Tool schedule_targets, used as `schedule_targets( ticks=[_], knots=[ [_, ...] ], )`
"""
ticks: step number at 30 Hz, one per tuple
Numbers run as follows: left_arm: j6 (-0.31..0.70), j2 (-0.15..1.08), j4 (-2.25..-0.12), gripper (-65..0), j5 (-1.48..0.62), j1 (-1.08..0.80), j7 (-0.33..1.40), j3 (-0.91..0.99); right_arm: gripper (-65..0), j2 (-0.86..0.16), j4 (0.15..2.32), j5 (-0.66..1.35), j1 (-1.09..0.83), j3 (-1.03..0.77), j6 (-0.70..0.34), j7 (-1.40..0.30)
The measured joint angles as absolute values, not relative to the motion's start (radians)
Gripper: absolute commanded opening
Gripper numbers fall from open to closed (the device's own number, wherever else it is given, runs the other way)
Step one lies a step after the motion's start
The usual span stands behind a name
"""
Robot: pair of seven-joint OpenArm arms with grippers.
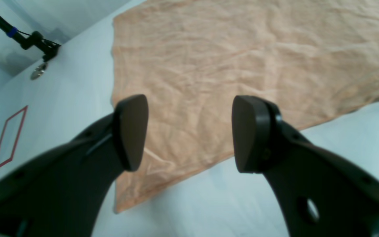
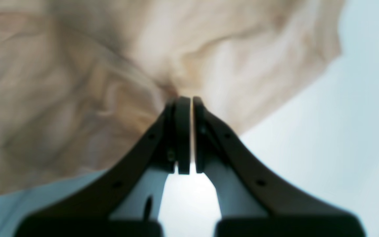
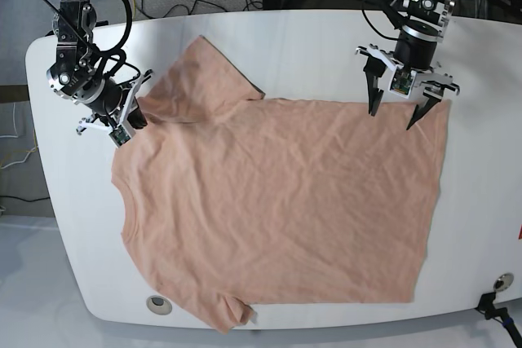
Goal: Fold the T-shirt properly
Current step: 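Reposition right gripper along the shoulder edge, left gripper above hem corner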
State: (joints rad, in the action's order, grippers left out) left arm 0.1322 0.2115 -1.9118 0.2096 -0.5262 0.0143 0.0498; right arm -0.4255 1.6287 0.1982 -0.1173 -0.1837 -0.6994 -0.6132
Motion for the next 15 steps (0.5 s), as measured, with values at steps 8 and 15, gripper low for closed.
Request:
schedule_targets(
  ticks=[8,15],
  knots=[
    [0.132,0.211,-1.912,-26.8,0.210,-0.525,0.015,0.050,-58.7,-0.327,1.732,0.203,-0.115,-0.305,-0.697,-0.756],
    [0.132,0.212,-1.912,-26.8,0.210,-0.524,0.015,0.048,-32.3,-0.174,1.852,0.199,-0.112,-0.445,-0.699,-0.873]
  ],
)
